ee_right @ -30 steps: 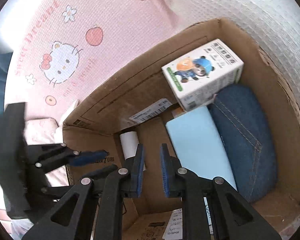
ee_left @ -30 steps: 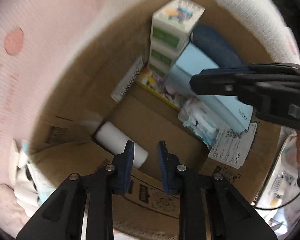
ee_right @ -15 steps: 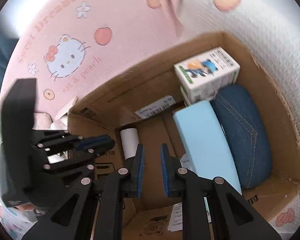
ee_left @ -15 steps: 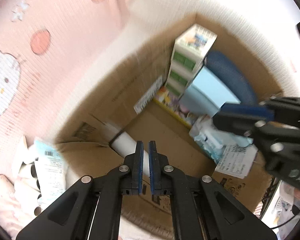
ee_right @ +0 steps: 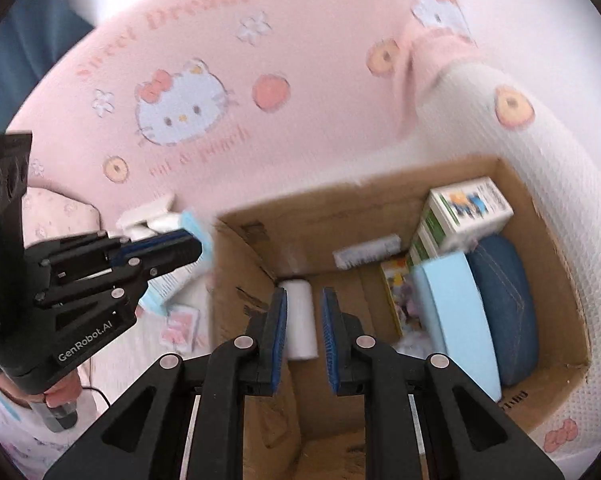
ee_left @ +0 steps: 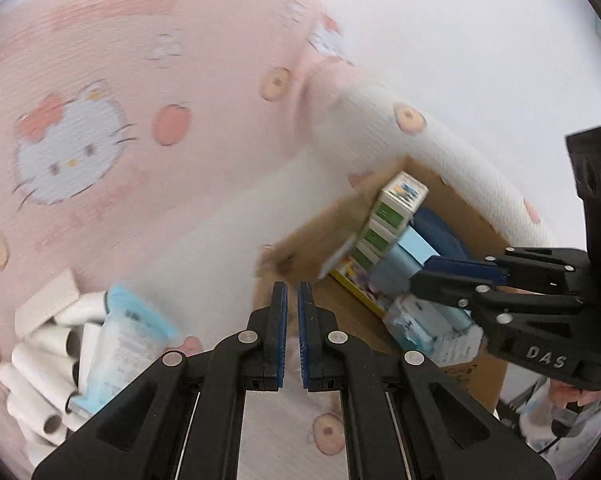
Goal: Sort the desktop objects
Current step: 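Withdraw the right tool from the box back toward the tube pile, then move the right tool to another white tube lying apart from the pile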
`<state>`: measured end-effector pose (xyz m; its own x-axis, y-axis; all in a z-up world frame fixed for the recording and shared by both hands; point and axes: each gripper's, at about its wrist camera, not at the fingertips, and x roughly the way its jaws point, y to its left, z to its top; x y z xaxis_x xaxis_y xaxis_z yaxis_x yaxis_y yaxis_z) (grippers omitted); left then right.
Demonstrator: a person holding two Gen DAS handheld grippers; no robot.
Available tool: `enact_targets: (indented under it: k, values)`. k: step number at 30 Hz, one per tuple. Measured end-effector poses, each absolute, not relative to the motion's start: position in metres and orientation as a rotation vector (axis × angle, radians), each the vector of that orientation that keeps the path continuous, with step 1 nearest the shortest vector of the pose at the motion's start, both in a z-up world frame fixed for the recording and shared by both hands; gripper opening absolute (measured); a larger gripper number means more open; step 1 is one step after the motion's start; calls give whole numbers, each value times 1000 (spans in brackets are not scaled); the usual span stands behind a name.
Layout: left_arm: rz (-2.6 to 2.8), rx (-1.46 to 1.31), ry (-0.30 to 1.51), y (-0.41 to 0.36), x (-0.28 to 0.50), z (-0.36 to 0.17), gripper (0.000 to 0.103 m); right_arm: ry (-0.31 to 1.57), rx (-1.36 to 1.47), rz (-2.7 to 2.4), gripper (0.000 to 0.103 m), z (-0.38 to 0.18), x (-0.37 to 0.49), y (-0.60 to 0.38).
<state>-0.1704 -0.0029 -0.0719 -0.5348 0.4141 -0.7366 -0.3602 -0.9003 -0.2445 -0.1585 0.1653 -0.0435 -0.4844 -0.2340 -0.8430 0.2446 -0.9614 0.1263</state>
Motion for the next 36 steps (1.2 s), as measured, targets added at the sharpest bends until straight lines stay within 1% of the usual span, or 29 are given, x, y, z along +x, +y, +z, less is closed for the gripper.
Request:
enact_targets:
  k: [3,11,17,20,22,23,24,25,26,27,28,29,30,31,32,34,36]
  values:
    - [2464,-1162,-162,-27,-160,-81,6,29,1291,-2536,14,-33,-145,148]
    - [2546,-1214,-165,-68,-128,-118,6,129,1026,-2519,14,-28,-110,101]
    - [2660,-1206,-107,-107,-90,-139,6,334,895,-2469,14,-49,-81,59]
    - [2743,-1204,-87,-127,-72,-145,7,364,922,-2401,14,-69,-75,38]
    - [2807,-1222,-121,-145,-60,-150,8,339,937,-2358,14,-81,-72,26]
    - [2819,-1231,-146,-151,-56,-152,10,313,937,-2332,14,-88,-71,19]
    - [2834,-1242,-195,-160,-51,-155,16,296,940,-2314,14,-93,-71,14]
    - [2851,-1249,-246,-169,-47,-158,22,290,946,-2289,16,-100,-71,7]
    - [2875,-1259,-306,-180,-43,-161,39,298,949,-2274,22,-107,-71,-1]
    - [2890,-1268,-372,-191,-40,-164,54,314,951,-2263,24,-112,-70,-9]
    - [2892,-1272,-429,-200,-38,-167,57,346,943,-2233,30,-119,-67,-20]
    - [2887,-1285,-498,-211,-37,-171,57,364,926,-2209,40,-123,-65,-28]
    - [2886,-1300,-533,-218,-35,-174,57,383,910,-2186,46,-127,-62,-34]
    - [2887,-1313,-561,-225,-36,-176,57,412,890,-2157,55,-132,-59,-43]
    - [2892,-1326,-585,-232,-36,-178,57,438,865,-2142,57,-136,-55,-51]
    - [2921,-1325,-625,-243,-35,-179,57,494,823,-2120,57,-143,-50,-65]
    - [2944,-1318,-658,-253,-31,-180,57,500,817,-2102,58,-151,-49,-76]
